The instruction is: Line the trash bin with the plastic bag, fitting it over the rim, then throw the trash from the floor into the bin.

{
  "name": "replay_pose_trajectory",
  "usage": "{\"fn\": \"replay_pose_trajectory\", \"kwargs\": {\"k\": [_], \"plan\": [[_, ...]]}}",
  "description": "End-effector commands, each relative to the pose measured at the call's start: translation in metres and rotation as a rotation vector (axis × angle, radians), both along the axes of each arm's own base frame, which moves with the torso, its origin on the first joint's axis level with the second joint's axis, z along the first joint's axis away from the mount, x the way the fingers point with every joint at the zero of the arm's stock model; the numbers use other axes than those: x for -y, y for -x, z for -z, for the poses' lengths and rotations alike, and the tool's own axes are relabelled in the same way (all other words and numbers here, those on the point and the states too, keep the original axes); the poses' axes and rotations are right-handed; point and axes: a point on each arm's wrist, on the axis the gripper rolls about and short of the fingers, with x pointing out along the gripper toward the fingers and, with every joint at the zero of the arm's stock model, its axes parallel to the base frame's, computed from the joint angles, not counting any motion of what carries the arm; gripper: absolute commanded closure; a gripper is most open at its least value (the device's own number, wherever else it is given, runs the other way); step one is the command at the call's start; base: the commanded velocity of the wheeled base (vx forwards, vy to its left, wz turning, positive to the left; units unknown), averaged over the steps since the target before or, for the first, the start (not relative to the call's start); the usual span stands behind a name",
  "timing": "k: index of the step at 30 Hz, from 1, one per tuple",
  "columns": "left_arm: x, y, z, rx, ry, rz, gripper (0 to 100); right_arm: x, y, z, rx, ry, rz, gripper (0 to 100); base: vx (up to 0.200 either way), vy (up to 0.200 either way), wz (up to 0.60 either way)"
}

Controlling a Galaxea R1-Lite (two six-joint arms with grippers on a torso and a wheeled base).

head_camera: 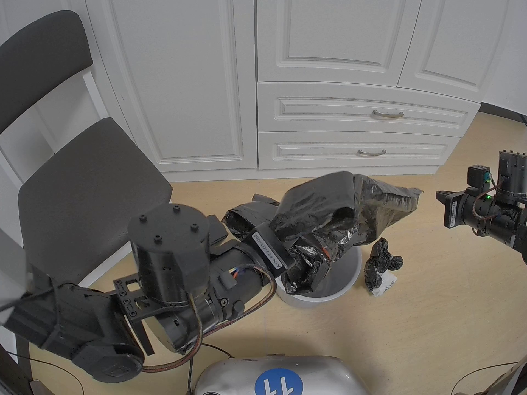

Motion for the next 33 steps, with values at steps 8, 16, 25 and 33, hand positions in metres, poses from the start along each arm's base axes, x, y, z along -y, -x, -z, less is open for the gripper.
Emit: {"fn": "replay_pose_trajectory", "kwargs": {"k": [8, 16, 25, 33], "plan": [[0.007, -0.020, 0.038, 0.030, 0.021, -0.046, 100, -0.002, -0.023, 0.030, -0.114, 0.004, -0.029, 100, 0.000, 0.000, 0.00], [0.004, -0.024, 0.034, 0.042, 0.032, -0.064, 100, 0.003, -0.015, 0.045, -0.158, 0.129, -0.075, 100, 0.000, 0.000, 0.00], [0.000, -0.023, 0.031, 0.045, 0.035, -0.069, 100, -0.049, -0.060, 0.101, -0.237, 0.090, -0.165, 100, 0.000, 0.000, 0.00], [0.001, -0.024, 0.034, 0.040, 0.028, -0.069, 100, -0.079, -0.084, 0.128, -0.099, -0.008, -0.166, 100, 0.000, 0.000, 0.00]]}}
